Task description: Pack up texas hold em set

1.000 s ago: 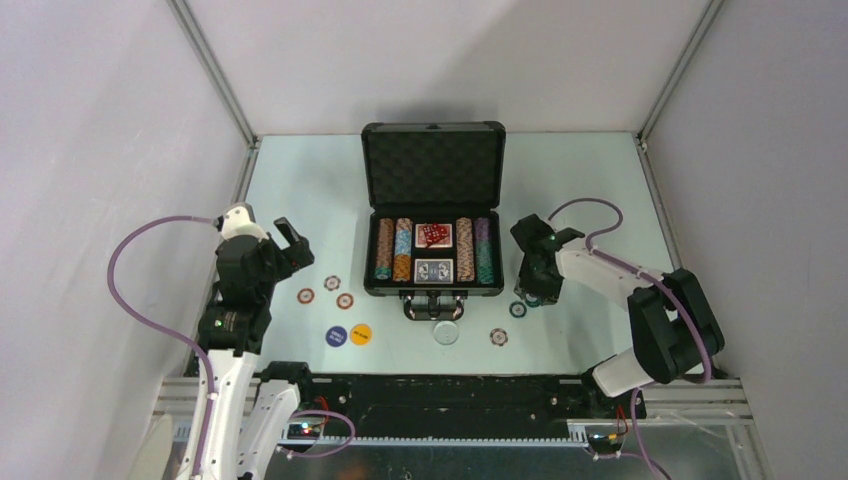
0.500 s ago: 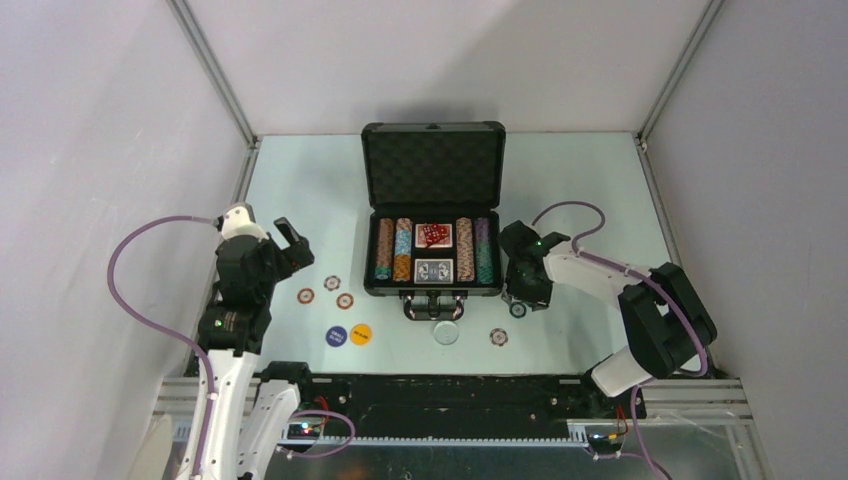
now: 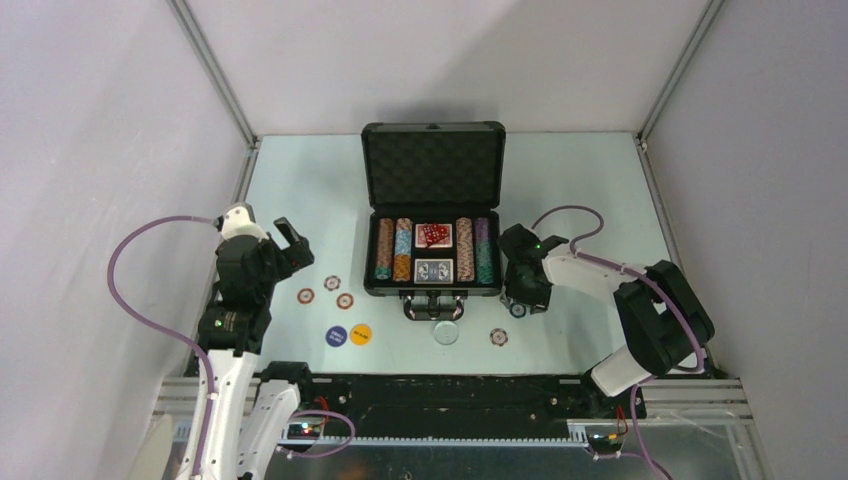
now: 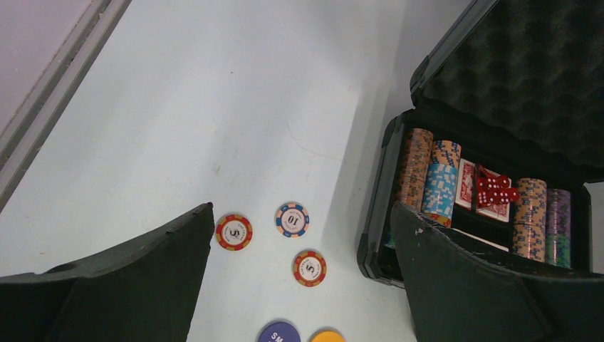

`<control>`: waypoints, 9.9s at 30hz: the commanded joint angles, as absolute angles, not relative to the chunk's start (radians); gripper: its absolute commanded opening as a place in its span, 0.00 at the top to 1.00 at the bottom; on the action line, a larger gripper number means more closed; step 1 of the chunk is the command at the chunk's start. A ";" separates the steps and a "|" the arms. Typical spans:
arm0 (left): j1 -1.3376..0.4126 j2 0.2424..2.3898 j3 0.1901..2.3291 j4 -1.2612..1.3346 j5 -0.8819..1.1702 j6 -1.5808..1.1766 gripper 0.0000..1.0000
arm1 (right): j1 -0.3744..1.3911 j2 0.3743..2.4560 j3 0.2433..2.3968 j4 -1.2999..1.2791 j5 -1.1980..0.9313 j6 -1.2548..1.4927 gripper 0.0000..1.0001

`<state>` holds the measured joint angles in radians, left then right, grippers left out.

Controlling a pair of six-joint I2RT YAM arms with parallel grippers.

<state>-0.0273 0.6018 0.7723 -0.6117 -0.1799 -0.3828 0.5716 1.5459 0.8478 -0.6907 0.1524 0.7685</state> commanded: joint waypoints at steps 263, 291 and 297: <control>-0.560 1.007 0.590 0.088 0.222 -1.017 0.05 | 0.657 1.409 1.204 -0.903 0.065 0.413 0.64; -0.596 1.251 0.546 0.465 0.462 -1.287 0.13 | 0.820 1.566 1.523 -1.010 0.014 0.361 0.64; -0.605 1.310 0.524 0.602 0.513 -1.345 0.16 | 0.831 1.566 1.534 -1.012 -0.004 0.358 0.64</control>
<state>-0.5930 1.2778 0.5350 0.4580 0.4522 -1.2869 0.8211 1.5631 1.4837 -0.9977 0.0265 0.3798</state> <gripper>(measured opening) 0.848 0.467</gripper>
